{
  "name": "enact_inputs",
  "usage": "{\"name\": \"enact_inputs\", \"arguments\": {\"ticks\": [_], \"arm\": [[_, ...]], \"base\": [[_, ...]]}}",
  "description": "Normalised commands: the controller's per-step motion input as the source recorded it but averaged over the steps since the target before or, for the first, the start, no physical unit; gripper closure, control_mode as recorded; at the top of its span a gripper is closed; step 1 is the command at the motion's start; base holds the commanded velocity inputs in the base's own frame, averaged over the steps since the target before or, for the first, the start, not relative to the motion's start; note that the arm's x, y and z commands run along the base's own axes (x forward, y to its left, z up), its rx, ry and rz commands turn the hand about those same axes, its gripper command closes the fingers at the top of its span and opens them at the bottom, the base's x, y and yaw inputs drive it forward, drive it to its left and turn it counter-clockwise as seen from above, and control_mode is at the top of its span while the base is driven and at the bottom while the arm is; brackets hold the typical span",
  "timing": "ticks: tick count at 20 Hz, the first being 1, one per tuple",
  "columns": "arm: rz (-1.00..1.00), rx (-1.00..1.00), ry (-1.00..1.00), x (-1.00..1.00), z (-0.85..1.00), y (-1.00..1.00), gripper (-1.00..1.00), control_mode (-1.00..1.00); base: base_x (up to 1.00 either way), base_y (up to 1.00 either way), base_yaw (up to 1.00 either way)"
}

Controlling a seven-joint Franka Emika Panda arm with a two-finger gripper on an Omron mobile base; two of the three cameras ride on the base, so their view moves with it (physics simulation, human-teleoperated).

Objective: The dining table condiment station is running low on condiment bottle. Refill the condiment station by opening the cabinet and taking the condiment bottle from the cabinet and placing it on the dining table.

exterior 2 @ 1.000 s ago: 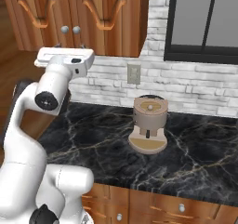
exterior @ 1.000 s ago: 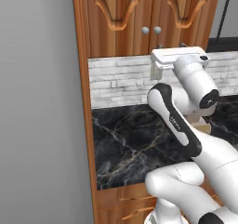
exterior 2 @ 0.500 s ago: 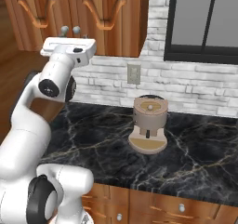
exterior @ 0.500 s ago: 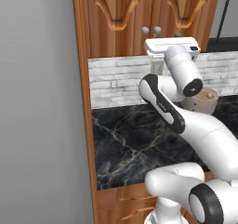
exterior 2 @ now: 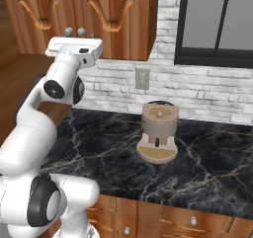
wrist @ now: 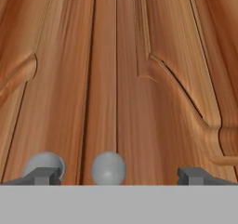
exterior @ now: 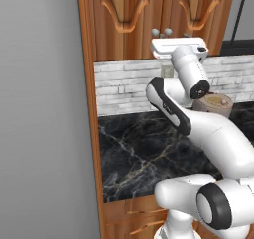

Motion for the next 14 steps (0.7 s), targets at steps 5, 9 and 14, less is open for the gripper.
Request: {"name": "enact_inputs", "arguments": {"ticks": [5,9,14], "arm": [[0.0,0.0,0.01,0.24,0.0,0.0,-1.0,-1.0],[0.0,0.0,0.0,0.29,0.04,0.0,-1.0,-1.0],[0.0,0.0,0.0,0.21,0.01,0.0,-1.0,-1.0]], "base": [[0.0,0.0,0.0],[0.0,0.0,0.0],[0.0,0.0,0.0]]}}
